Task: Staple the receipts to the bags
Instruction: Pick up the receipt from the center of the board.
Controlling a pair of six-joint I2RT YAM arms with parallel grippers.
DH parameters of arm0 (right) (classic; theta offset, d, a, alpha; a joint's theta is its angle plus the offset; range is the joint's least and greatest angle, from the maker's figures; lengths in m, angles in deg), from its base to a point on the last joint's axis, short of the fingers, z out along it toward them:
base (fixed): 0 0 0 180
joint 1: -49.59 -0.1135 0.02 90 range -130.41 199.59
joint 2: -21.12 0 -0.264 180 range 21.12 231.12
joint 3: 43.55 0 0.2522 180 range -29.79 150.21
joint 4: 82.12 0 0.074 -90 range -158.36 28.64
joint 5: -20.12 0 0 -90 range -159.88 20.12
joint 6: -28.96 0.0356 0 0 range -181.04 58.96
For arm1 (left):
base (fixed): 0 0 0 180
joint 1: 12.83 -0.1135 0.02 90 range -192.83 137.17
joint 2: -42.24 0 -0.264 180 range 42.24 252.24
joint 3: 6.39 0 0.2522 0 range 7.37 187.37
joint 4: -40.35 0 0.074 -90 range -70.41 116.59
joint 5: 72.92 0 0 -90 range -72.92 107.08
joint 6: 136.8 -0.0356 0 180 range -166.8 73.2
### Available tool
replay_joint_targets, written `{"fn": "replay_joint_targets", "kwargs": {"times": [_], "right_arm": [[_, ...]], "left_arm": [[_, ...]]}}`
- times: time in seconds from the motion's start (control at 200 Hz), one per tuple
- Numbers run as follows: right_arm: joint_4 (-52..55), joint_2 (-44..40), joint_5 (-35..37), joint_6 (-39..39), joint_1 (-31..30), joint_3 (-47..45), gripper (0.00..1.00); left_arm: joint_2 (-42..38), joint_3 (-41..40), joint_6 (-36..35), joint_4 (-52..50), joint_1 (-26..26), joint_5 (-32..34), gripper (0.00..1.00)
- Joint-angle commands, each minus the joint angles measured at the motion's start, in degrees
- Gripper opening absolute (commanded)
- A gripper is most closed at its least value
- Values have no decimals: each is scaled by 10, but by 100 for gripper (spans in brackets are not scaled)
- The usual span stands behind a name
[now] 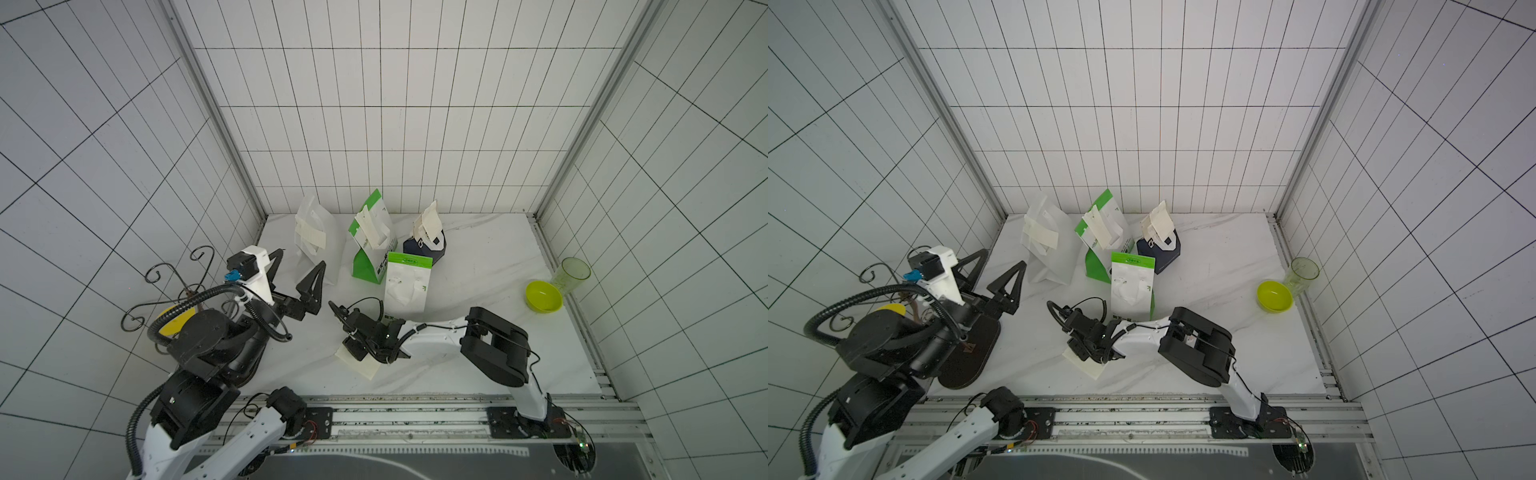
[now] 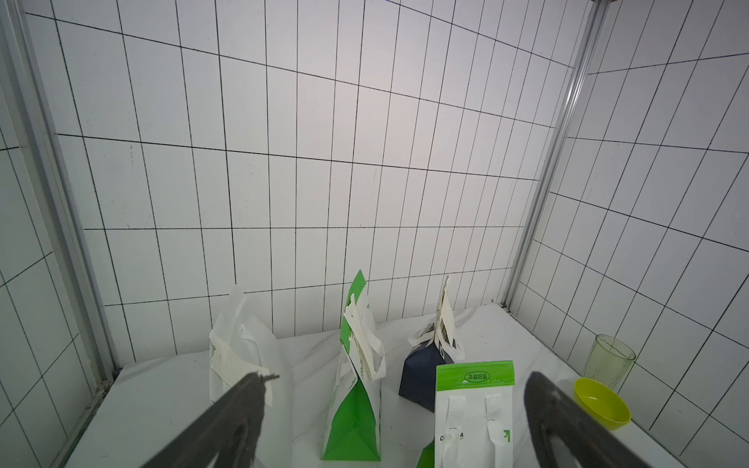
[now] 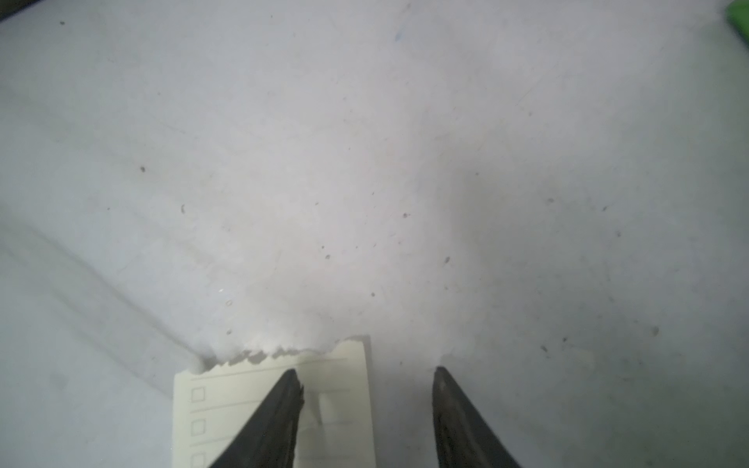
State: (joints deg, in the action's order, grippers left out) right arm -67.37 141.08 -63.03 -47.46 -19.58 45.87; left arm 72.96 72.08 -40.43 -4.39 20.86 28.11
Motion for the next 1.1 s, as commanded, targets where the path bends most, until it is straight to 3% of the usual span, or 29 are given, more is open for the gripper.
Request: {"fn": "replay_joint_targets", "kwargs": {"times": [0.0, 0.14, 0.325, 0.51, 0.77, 0.94, 1.099], "right_arm": [[60, 21, 11, -15, -17, 27, 48], [64, 27, 12, -15, -23, 13, 33], [36, 18, 38, -22, -38, -5, 0], [-36, -47, 56, -36, -40, -40, 0], [-161, -281, 145, -37, -56, -173, 0], [-162, -450, 258, -44, -59, -248, 0], [-146, -534, 313, -67, -59, -266, 0]], "left_arm": [[-2, 10, -6, -5, -1, 1, 98], [0, 10, -5, -1, -1, -1, 98], [3, 8, -7, -4, -1, 1, 98], [4, 2, -8, -2, -1, -4, 98], [-4, -39, 2, 24, -1, -33, 98], [-5, -92, 34, 80, -1, -133, 98], [22, -139, 97, 156, -1, -260, 98]]}}
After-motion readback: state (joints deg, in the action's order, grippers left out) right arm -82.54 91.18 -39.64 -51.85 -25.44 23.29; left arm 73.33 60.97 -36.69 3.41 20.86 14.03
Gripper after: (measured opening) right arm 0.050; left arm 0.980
